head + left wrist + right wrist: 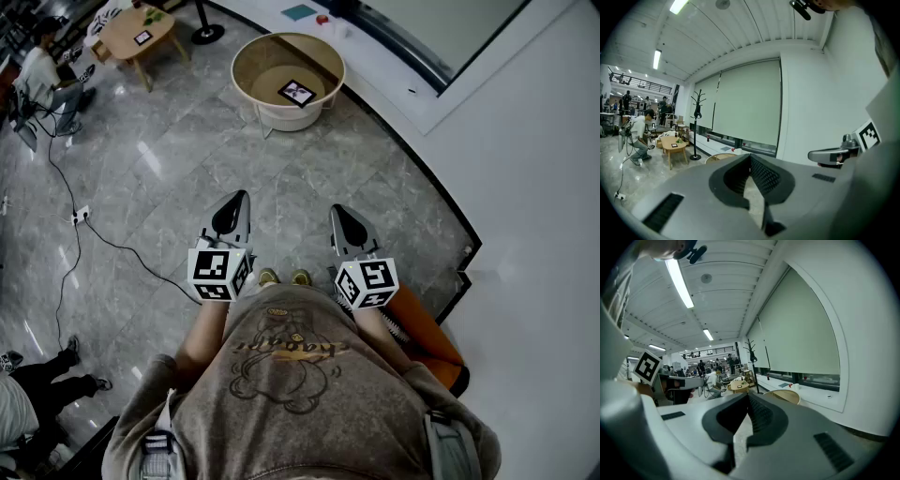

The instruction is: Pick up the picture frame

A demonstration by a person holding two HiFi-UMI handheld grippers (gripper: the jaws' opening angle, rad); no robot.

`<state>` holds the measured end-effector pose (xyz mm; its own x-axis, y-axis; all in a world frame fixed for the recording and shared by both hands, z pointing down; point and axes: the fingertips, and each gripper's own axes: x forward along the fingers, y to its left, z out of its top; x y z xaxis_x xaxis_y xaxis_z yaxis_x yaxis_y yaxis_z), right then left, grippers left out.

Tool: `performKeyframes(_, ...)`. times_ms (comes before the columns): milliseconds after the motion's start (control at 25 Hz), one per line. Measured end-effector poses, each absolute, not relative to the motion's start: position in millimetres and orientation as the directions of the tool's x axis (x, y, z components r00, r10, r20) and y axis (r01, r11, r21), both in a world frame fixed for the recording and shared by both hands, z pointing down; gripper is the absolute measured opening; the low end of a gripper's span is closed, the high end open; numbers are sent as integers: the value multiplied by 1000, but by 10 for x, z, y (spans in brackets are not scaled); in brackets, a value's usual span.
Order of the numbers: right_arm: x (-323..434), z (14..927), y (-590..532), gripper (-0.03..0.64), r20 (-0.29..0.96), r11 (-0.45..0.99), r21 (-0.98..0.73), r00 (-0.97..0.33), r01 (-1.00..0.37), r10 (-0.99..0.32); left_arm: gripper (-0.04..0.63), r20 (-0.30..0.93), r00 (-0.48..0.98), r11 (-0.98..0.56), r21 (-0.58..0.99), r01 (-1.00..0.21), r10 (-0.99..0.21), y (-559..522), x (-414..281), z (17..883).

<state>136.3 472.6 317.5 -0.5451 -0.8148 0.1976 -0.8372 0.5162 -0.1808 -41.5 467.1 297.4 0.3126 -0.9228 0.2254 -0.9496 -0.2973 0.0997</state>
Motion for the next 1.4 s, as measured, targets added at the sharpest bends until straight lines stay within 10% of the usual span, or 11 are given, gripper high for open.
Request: performKeyframes(1400,974,3474,4647,18,217,452,-191,-486,-872,-847,18,245,405,-401,66,-914,-881,4394,-767,3319)
